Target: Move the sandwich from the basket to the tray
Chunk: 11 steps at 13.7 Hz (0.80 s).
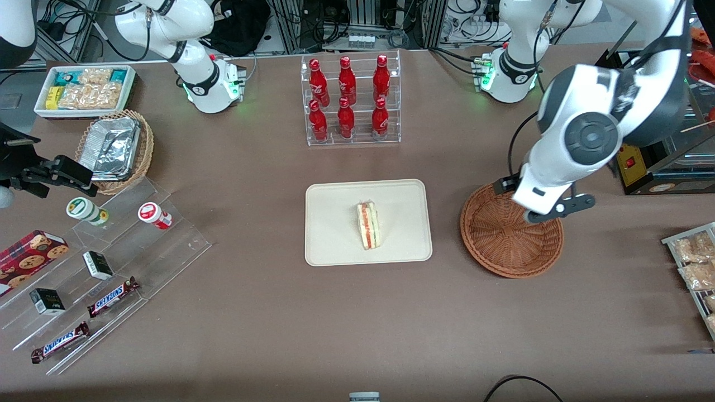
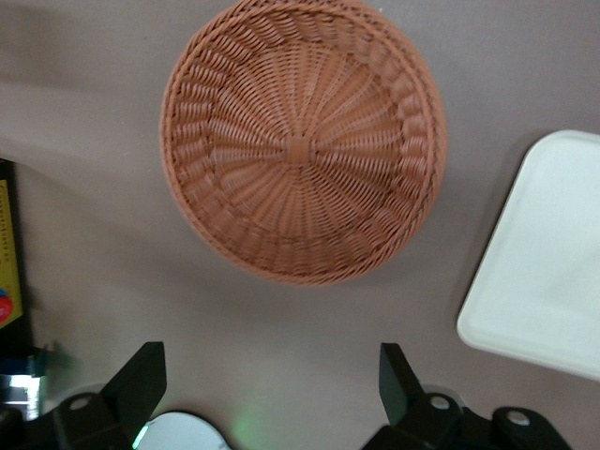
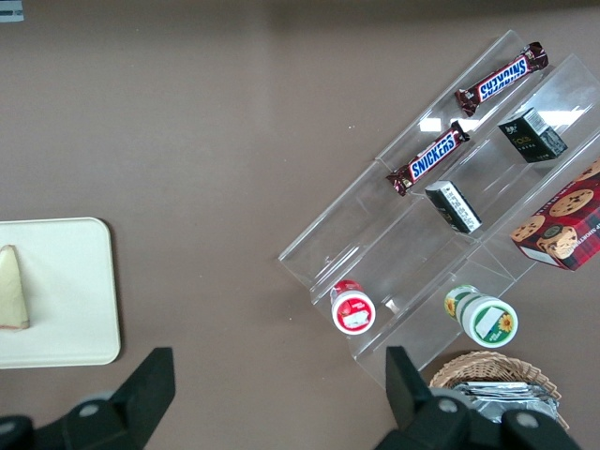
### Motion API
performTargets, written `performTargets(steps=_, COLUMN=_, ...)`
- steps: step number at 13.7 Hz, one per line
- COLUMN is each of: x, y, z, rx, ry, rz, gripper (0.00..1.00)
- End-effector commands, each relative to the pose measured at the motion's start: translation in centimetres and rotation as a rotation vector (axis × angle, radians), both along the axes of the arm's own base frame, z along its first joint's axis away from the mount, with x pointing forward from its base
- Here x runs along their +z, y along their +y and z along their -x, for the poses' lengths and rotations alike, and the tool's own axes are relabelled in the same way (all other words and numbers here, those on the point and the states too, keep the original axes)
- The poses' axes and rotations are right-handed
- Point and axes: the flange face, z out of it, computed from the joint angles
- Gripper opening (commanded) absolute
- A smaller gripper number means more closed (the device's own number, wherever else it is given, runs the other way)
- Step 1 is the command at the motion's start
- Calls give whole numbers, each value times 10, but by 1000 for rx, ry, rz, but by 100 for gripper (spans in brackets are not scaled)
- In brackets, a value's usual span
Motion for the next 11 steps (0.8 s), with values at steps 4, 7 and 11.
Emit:
performTargets(steps=4, x=44, y=47, z=25, rx=-99, ry=47, rz=59, gripper=100)
performTargets(steps=7, x=64, y=76, z=30, rx=-129, ry=68, rz=85, gripper=100)
performTargets(steps=11, x=91, y=114, z=32, rx=-165, ry=73, rz=120, gripper=100)
